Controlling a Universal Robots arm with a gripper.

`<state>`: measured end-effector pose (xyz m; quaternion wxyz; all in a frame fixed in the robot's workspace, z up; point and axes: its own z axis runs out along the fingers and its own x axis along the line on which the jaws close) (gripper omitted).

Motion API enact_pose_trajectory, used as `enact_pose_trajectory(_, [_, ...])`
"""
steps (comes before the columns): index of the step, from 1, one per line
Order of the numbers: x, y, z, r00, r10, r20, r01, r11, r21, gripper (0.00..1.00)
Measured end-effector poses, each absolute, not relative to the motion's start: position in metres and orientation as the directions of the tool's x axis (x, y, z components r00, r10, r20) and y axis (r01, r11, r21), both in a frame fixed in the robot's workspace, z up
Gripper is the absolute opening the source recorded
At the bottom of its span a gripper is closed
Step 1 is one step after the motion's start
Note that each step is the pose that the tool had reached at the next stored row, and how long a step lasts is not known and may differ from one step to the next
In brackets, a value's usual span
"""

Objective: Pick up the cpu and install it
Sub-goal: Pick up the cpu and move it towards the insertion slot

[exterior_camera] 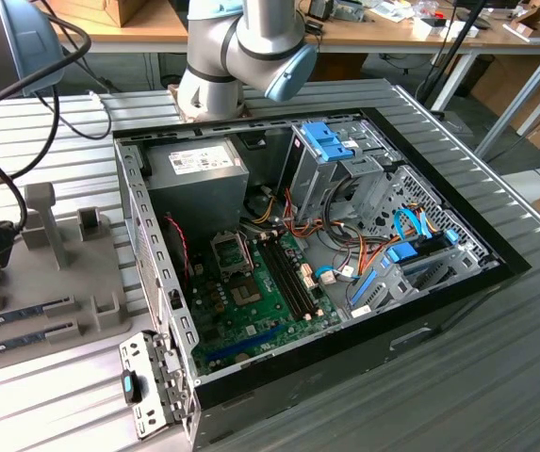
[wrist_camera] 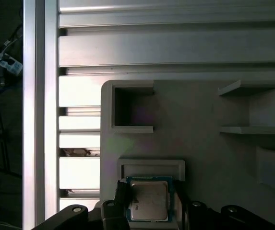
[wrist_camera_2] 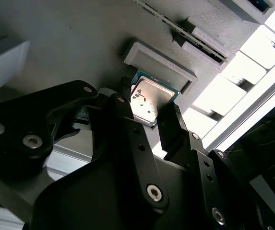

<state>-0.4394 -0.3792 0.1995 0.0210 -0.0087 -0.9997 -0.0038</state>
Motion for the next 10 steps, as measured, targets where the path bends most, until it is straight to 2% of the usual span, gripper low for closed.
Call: enact_pose_trajectory(10, [-0.4393,-0.3792,0.2029,-0.999,0.017,0.042,0.017,1.000,0.009,0.47])
